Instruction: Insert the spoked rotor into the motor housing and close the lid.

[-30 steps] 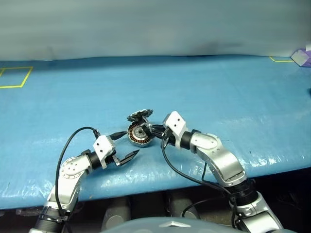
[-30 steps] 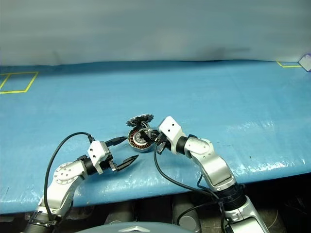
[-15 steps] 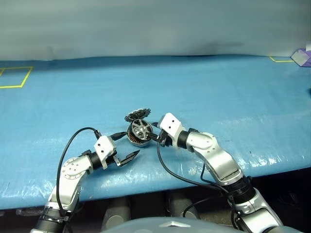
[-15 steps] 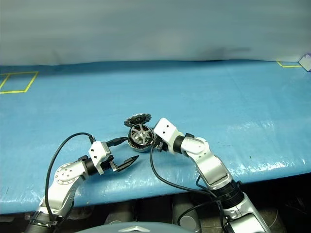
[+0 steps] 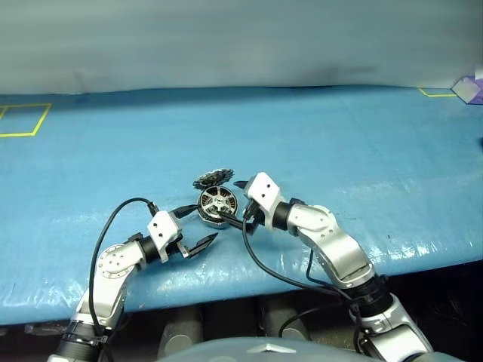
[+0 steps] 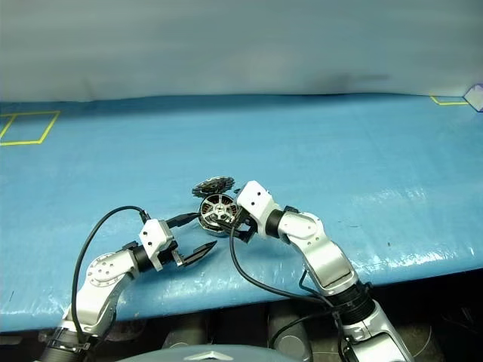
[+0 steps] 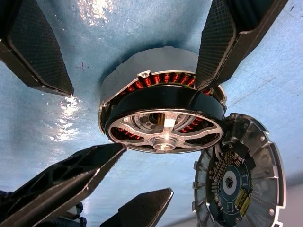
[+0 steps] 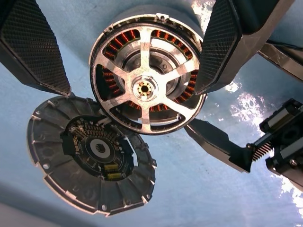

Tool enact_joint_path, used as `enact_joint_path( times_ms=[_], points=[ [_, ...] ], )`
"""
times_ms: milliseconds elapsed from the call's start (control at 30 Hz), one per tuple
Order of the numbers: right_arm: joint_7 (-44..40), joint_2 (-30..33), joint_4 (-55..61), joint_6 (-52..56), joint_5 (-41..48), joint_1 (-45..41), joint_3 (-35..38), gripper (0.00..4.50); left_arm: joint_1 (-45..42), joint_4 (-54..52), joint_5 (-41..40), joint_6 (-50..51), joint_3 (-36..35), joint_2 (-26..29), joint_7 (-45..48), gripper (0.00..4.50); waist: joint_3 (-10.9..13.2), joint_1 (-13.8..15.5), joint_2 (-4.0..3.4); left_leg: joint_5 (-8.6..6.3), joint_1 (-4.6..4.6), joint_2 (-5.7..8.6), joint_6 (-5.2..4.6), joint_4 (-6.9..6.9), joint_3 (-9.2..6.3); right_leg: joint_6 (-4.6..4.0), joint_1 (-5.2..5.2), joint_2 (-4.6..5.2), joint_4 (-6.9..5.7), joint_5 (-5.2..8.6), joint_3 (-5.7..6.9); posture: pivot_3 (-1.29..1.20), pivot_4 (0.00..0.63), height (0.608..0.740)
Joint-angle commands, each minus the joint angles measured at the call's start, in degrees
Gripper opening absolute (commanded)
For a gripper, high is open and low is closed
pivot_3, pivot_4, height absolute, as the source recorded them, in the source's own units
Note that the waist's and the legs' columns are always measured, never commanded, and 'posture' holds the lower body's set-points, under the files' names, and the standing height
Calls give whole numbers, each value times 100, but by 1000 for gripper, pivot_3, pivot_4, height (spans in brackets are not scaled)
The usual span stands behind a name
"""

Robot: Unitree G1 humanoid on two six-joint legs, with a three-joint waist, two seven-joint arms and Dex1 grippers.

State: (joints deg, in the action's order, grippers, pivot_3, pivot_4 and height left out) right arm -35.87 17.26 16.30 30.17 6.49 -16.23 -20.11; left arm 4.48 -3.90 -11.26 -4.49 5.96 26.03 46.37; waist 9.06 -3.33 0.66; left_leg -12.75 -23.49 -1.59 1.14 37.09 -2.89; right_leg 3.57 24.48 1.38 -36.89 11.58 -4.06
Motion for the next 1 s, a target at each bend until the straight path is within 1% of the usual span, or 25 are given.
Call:
enact_joint_path(
  times_ms=[33,200,300,367,500,767,867,967,1000],
  points=[
    [13,-162,123,6,288,10,196,4477,-32,61,58,-91,43,6,12,4474,0,3,0,0,0,0,0,0,0,0,0,0,0,0,0,0,150,740],
    [14,-369,-312,23,399,-70,229,4477,-48,94,72,-120,44,15,-4,4474,0,3,0,0,2,0,0,0,0,0,-2,0,-2,0,0,0,150,740],
    [6,-432,-535,-80,311,-153,112,3896,-49,103,93,-135,42,21,-28,4474,0,1,0,0,2,0,0,1,1,0,-2,0,-1,0,-1,0,150,740],
    [5,-491,-675,-148,269,-224,45,3195,-53,117,109,-145,36,26,-46,4474,0,1,-1,0,2,0,0,0,0,0,-1,0,-2,0,0,0,150,740],
    [42,-585,-835,-226,222,-310,5,1949,-43,120,134,-149,24,26,-68,4474,0,-5,-1,0,2,0,0,-1,0,0,0,-1,-2,0,0,0,150,740],
    [37,-655,-1054,-315,70,-337,-95,1949,28,123,160,-172,5,34,-94,4474,-1,-8,-1,0,2,0,0,-1,0,0,0,-1,-2,0,0,0,150,740],
    [73,-640,-1235,-356,-77,-362,-197,1398,33,127,170,-175,6,35,-105,4474,-2,-8,-3,0,4,0,0,-1,0,0,-1,-1,-3,0,0,0,150,740],
    [168,-674,-1437,-372,-202,-376,-240,445,34,138,178,-180,12,30,-115,4474,-3,-16,-3,0,11,-1,0,-1,0,0,-5,-1,-4,0,0,0,150,740],
    [204,-678,-1499,-389,-253,-382,-251,370,34,140,180,-180,12,28,-117,4474,-3,-19,-3,0,14,-1,0,-1,1,0,-8,-1,-5,0,0,0,150,740]
  ],
)
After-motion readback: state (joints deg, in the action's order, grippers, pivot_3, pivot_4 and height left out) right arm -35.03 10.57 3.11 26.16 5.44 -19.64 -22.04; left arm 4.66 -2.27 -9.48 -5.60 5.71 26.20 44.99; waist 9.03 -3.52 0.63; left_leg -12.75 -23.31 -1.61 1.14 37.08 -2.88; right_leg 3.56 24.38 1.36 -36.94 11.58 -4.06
